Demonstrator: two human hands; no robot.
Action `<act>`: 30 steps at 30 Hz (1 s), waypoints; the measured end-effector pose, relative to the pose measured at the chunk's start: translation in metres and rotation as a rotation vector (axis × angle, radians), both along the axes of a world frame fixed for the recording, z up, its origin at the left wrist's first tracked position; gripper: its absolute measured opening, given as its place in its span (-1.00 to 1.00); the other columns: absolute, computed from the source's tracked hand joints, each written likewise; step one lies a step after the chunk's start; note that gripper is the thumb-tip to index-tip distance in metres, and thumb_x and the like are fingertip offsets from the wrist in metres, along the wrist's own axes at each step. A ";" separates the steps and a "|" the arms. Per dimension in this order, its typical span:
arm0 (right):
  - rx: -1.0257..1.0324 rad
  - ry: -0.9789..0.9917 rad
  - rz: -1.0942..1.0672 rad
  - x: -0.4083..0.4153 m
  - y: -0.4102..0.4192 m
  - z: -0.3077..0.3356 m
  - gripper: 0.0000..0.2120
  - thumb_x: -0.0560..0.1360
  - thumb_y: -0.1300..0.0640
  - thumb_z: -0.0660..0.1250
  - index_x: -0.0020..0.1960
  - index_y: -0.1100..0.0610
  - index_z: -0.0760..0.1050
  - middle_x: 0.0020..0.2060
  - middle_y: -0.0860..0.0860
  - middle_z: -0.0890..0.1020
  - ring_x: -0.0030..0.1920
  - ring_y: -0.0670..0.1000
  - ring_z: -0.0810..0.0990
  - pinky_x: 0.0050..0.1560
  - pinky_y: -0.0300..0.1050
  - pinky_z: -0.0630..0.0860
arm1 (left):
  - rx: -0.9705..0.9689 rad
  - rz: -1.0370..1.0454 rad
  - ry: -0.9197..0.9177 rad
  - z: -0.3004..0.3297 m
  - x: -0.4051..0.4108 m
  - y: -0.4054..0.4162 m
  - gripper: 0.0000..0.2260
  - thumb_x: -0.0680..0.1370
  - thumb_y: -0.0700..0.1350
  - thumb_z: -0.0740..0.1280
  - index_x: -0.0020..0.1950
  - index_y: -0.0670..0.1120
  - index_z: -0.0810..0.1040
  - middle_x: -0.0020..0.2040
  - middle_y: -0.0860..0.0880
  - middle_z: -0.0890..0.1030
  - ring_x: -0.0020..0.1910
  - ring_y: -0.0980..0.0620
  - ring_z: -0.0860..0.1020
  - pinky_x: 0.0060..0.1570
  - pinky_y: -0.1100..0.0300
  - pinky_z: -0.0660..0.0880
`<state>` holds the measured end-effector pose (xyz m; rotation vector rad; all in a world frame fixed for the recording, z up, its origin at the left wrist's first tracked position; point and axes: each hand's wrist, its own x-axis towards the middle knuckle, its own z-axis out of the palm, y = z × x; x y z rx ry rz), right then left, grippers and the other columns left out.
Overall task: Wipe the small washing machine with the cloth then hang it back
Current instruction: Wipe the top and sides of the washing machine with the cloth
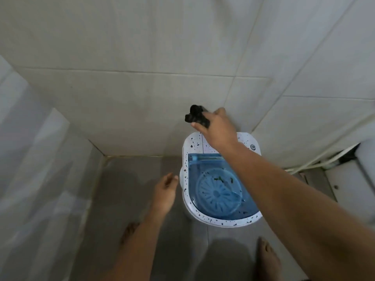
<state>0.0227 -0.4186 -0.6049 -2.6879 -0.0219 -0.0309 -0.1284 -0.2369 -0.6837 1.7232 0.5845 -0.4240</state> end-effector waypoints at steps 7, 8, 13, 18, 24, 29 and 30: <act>-0.434 -0.026 0.233 -0.005 0.004 -0.023 -0.55 0.61 -0.20 0.22 0.31 0.10 0.51 0.19 0.16 0.41 0.11 0.22 0.47 0.00 0.15 0.58 | -0.137 0.005 -0.036 -0.026 0.003 -0.009 -0.78 0.64 0.03 0.26 0.00 0.28 0.68 0.00 0.09 0.75 0.06 0.01 0.70 0.18 -0.09 0.59; -0.448 -0.064 0.263 -0.009 0.001 -0.022 -0.55 0.61 -0.18 0.24 0.32 0.10 0.50 0.19 0.17 0.43 0.10 0.23 0.48 -0.03 0.17 0.58 | -0.137 0.001 -0.037 -0.024 0.004 -0.009 -0.77 0.64 0.02 0.26 -0.01 0.31 0.68 0.01 0.09 0.75 0.07 0.01 0.70 0.18 -0.10 0.59; -0.489 -0.134 0.615 -0.058 -0.013 -0.019 -0.54 0.56 -0.18 0.29 0.31 0.10 0.54 0.18 0.18 0.49 0.03 0.22 0.54 -0.09 0.18 0.60 | -0.160 -0.011 -0.049 -0.029 0.007 -0.005 -0.77 0.64 -0.01 0.28 0.00 0.26 0.69 0.00 0.06 0.75 0.07 -0.04 0.70 0.20 -0.15 0.57; -0.270 -0.031 0.398 -0.039 -0.003 0.002 -0.57 0.58 -0.23 0.25 0.30 0.01 0.57 0.10 0.10 0.47 0.04 0.17 0.53 -0.06 0.11 0.59 | -0.154 -0.039 -0.052 -0.026 0.009 -0.003 -0.80 0.64 -0.03 0.27 0.16 0.11 0.67 0.01 -0.02 0.75 0.09 -0.16 0.68 0.21 -0.18 0.57; -0.475 -0.050 0.226 -0.025 0.006 -0.014 -0.57 0.65 -0.13 0.18 0.38 0.11 0.46 0.24 0.17 0.43 0.12 0.23 0.46 0.03 0.15 0.54 | -0.165 -0.018 -0.053 -0.022 0.003 -0.006 -0.79 0.66 -0.05 0.25 0.16 0.09 0.66 -0.02 0.00 0.75 0.05 -0.10 0.70 0.18 -0.09 0.60; -0.550 -0.166 0.563 -0.053 -0.024 -0.018 -0.56 0.57 -0.12 0.32 0.34 0.11 0.53 0.22 0.18 0.51 0.07 0.22 0.52 -0.06 0.15 0.58 | -0.131 -0.044 -0.096 -0.029 0.008 -0.003 -0.77 0.65 -0.05 0.27 -0.01 0.22 0.68 -0.08 0.07 0.75 0.02 0.02 0.70 0.19 -0.09 0.58; -0.580 -0.195 0.652 -0.054 -0.032 -0.016 -0.57 0.56 -0.13 0.34 0.32 0.10 0.55 0.19 0.17 0.53 0.03 0.20 0.53 -0.10 0.12 0.56 | -0.126 -0.050 -0.102 -0.031 0.009 -0.003 -0.77 0.65 -0.06 0.27 -0.02 0.22 0.68 -0.09 0.07 0.75 0.02 0.02 0.69 0.20 -0.09 0.58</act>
